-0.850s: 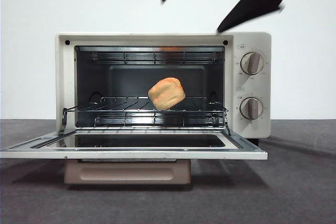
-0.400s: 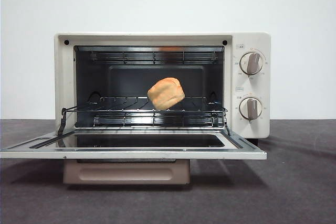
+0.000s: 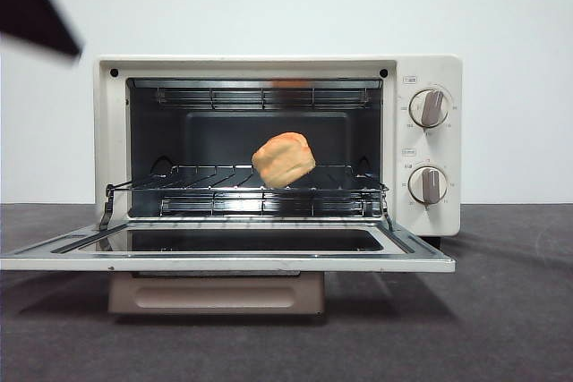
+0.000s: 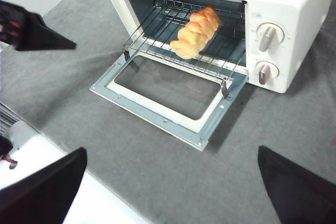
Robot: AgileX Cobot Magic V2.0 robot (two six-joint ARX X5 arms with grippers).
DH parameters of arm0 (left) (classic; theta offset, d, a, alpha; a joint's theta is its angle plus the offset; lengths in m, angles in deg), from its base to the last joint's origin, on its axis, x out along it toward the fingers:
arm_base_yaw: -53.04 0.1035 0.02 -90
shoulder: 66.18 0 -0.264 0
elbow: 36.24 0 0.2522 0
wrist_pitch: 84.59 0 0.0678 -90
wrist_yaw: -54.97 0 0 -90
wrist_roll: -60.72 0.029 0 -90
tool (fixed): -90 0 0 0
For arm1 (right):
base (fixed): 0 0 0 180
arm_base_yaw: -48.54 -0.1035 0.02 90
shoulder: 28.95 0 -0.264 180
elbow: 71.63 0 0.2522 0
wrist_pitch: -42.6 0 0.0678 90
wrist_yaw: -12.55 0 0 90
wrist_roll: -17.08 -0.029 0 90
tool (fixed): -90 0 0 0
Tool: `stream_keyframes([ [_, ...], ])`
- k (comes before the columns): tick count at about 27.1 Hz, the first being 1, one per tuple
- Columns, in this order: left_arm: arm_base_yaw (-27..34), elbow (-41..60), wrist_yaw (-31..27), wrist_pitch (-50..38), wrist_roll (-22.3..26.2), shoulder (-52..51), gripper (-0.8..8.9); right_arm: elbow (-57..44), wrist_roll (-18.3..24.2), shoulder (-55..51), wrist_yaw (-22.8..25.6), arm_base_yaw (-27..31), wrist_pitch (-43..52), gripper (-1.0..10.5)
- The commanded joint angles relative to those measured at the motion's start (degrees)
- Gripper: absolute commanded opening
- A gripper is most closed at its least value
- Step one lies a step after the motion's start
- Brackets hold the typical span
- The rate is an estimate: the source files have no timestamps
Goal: The left arm flap open the oven, the right arm pick bread and place it into oven, the left arm flap close the oven
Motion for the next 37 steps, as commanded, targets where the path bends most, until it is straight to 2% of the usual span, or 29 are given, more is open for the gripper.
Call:
stream_keyframes([
  [1, 3.0, 4.8, 2.8, -4.6, -4.7, 1.1, 0.12, 0.9, 0.7, -0.7, 0.2, -0.5, -1.4, 5.2],
  [5, 7.4, 12.0, 4.2, -12.1, -9.9, 1.2, 0.12, 0.9, 0.7, -1.1, 0.2, -0.5, -2.8, 5.2],
  [9, 10.8, 16.7, 4.2, -16.7, -13.1, 1.3, 0.12, 0.9, 0.6, -1.1, 0.2, -0.5, -2.7, 5.2],
  [16, 16.0, 21.9, 3.6, -20.3, -16.4, 1.5, 0.12, 0.9, 0.3, -1.1, 0.2, -0.5, -2.7, 5.2],
  [20, 17.0, 22.4, 4.0, -19.1, -16.1, 3.1, 0.12, 0.9, 0.2, -1.1, 0.2, -0.5, -2.7, 5.2],
  [25, 16.4, 22.4, 5.7, -16.9, -13.4, 8.1, 0.12, 0.9, 0.2, -1.1, 1.6, -0.5, -2.5, 5.2],
  [30, 15.6, 22.4, 10.2, -20.0, -13.3, 13.3, 0.12, 0.9, 0.2, -1.1, 1.7, -0.5, -1.0, 5.2],
  [37, 14.8, 22.4, 10.5, -22.5, -14.1, 15.3, 0.12, 0.9, -0.4, -1.1, 1.7, -0.5, -0.8, 5.2],
])
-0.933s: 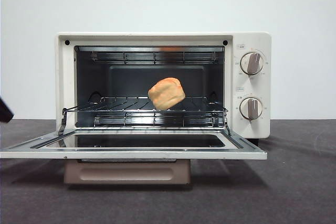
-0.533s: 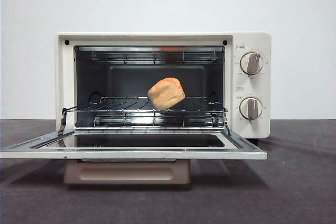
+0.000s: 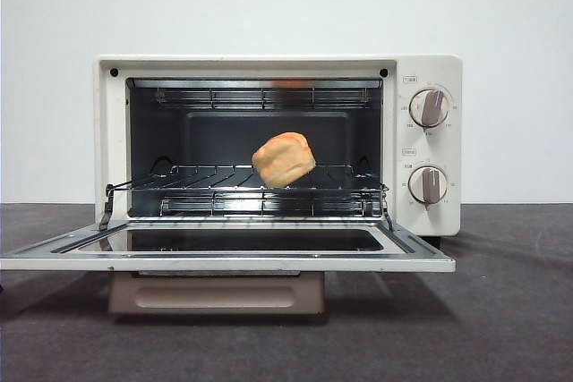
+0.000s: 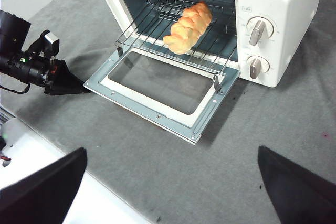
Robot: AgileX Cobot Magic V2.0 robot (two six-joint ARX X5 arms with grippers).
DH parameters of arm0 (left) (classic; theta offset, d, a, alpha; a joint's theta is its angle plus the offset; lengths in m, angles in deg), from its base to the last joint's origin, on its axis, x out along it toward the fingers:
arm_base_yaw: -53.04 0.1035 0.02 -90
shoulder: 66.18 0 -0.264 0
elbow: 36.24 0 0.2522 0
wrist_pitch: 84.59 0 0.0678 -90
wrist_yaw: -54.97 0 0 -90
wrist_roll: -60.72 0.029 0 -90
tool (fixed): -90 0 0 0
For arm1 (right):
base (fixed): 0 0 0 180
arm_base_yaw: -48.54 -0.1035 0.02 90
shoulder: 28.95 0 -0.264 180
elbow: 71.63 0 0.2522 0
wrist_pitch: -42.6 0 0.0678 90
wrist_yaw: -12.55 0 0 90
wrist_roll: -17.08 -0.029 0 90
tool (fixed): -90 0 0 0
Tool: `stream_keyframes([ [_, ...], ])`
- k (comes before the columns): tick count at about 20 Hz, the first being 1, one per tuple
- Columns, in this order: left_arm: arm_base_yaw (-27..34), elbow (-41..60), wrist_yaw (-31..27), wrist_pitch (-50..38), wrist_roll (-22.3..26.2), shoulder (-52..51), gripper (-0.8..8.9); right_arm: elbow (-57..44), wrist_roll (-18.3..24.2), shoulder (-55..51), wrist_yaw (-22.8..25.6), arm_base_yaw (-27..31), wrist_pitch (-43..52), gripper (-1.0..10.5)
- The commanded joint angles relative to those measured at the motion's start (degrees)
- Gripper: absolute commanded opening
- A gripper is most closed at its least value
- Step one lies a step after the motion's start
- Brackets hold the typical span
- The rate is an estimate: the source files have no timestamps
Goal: The left arm flap open the oven, the right arm pick bread and place it into oven, the left arm flap close the oven
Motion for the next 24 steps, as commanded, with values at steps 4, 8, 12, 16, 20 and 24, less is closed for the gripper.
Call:
stream_keyframes([
  [4, -0.5, -0.1, 2.3, -2.6, -1.4, 1.4, 0.12, 0.9, -0.8, 0.3, 0.3, -0.5, 0.8, 5.2],
  [8, -0.5, -0.1, 3.8, -4.4, -3.0, 1.3, 0.12, 0.9, -1.2, 0.3, 0.3, -0.5, 0.7, 5.2],
  [12, -0.5, -0.4, 6.3, -4.8, -4.5, 1.3, 0.12, 0.9, -1.3, 0.3, 0.3, -0.5, 0.7, 5.2],
  [16, -0.5, -2.2, 8.0, -5.0, -6.1, 1.3, 0.12, 0.9, -1.4, 0.3, 0.3, -0.5, 0.9, 5.2],
  [20, -0.5, -5.9, 9.0, -5.1, -7.6, 1.1, 0.12, 0.9, -1.7, 0.3, 0.3, -0.5, 1.0, 5.2],
  [24, -0.5, -10.4, 9.0, -5.2, -8.9, 1.0, 0.12, 0.9, -1.9, 0.3, 0.3, -0.5, 1.0, 5.2],
])
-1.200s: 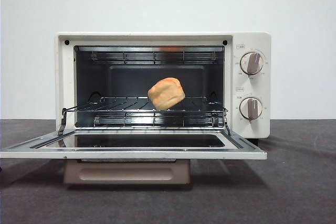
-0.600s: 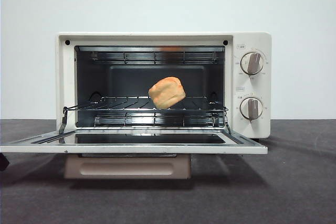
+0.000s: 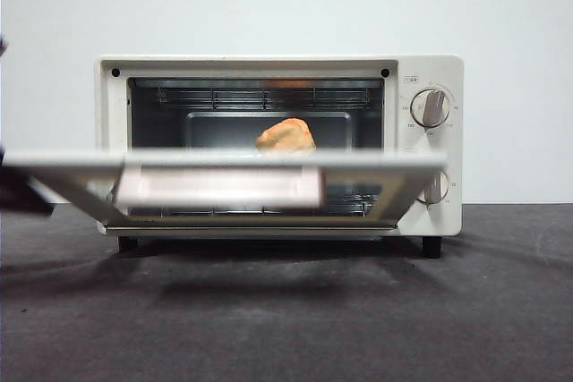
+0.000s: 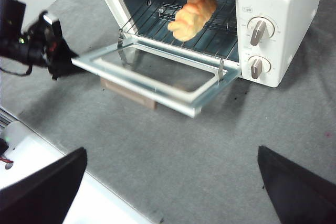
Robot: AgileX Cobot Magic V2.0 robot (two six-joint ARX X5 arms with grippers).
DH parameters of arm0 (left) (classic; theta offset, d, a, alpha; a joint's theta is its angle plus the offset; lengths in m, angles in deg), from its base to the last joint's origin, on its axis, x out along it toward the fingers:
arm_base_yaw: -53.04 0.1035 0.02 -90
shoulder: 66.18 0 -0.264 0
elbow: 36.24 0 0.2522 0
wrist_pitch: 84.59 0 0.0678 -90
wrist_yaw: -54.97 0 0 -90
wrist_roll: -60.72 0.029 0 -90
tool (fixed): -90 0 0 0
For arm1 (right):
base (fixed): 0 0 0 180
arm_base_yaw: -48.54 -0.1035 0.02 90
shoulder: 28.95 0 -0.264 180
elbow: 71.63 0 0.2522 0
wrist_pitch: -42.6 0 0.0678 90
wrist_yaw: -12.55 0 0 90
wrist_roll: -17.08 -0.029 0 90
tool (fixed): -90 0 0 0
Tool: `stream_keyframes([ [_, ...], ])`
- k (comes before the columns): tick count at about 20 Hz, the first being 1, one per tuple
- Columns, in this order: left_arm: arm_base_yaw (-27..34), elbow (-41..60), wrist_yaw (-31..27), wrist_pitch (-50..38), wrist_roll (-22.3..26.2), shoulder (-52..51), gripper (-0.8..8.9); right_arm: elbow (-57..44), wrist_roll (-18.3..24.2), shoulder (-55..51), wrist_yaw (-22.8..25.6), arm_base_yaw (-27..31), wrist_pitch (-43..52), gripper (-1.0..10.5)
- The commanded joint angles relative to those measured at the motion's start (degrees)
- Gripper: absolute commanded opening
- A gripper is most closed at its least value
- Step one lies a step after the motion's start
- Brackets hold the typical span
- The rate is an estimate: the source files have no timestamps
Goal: The left arm flap open the oven, the right arm pick bread and place it into oven, the left arm flap close the oven
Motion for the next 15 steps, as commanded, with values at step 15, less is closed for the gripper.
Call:
stream_keyframes([
  [15, -0.3, -10.0, -4.0, -15.6, -12.8, 0.3, 0.12, 0.9, -1.2, 0.3, 2.9, -0.5, 2.1, 5.2],
])
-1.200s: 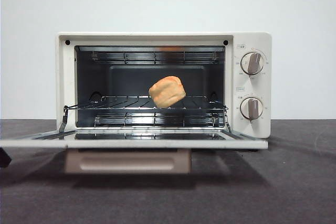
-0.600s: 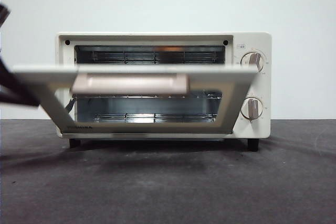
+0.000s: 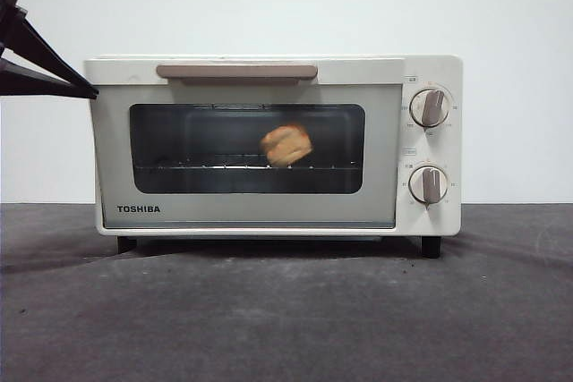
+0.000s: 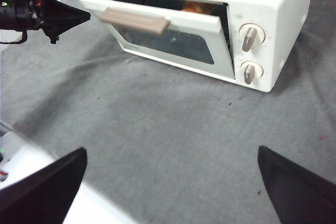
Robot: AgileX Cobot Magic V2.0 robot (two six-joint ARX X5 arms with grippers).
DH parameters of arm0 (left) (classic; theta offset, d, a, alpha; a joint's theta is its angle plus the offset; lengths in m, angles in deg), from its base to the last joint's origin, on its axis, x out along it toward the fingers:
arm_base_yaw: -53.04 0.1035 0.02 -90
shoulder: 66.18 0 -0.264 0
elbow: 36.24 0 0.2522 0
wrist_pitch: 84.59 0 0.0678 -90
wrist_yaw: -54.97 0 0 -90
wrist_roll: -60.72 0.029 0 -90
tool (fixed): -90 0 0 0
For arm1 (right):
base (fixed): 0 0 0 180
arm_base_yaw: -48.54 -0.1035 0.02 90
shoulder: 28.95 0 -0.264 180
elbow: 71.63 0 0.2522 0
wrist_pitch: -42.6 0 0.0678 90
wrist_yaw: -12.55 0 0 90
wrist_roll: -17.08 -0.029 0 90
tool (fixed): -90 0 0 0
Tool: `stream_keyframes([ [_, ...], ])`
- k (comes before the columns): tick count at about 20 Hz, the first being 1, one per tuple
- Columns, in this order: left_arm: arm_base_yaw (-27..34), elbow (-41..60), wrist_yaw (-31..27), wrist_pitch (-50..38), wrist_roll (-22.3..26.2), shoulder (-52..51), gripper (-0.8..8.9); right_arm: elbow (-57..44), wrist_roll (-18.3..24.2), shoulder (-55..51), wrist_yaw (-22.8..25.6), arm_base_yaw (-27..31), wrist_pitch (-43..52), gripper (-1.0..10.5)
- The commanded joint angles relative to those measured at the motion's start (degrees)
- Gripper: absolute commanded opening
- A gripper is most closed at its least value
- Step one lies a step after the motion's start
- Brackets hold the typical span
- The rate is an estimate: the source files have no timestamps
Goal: The left arm flap open the oven, the right arm pick bread and place it into oven, the left arm flap close the oven
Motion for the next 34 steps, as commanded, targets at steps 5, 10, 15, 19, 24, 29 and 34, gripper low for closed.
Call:
stream_keyframes([
  [5, 0.0, -1.1, 2.4, -5.0, -5.1, 0.4, 0.12, 0.9, -0.5, 0.3, 0.8, -0.5, 3.3, 5.2],
  [10, 0.0, -2.1, 4.5, -4.8, -5.1, -1.1, 0.12, 0.9, -0.5, 0.3, 0.7, -0.5, 4.2, 5.2],
  [15, 0.0, -2.8, 4.7, -4.3, -4.7, -6.0, 0.12, 0.9, 0.5, 0.3, 0.8, -0.5, 4.6, 5.2],
  [19, 0.0, -4.3, 4.6, 2.6, 2.2, -11.6, 0.12, 0.9, 1.0, 0.3, 0.8, -0.5, 5.7, 4.6],
  [24, 0.0, -5.0, 3.3, 12.2, 13.7, -21.0, 0.12, 0.9, 1.3, 0.3, 0.7, -0.5, 6.7, 3.4],
  [29, 0.0, -5.1, -0.1, 18.8, 24.7, -31.7, 0.12, 0.9, 2.4, 0.3, 0.7, -0.5, 6.7, 3.1],
  [34, 0.0, -5.1, -5.8, 26.7, 35.7, -42.4, 0.12, 0.9, 3.5, 0.3, 0.7, -0.5, 6.9, 2.3],
])
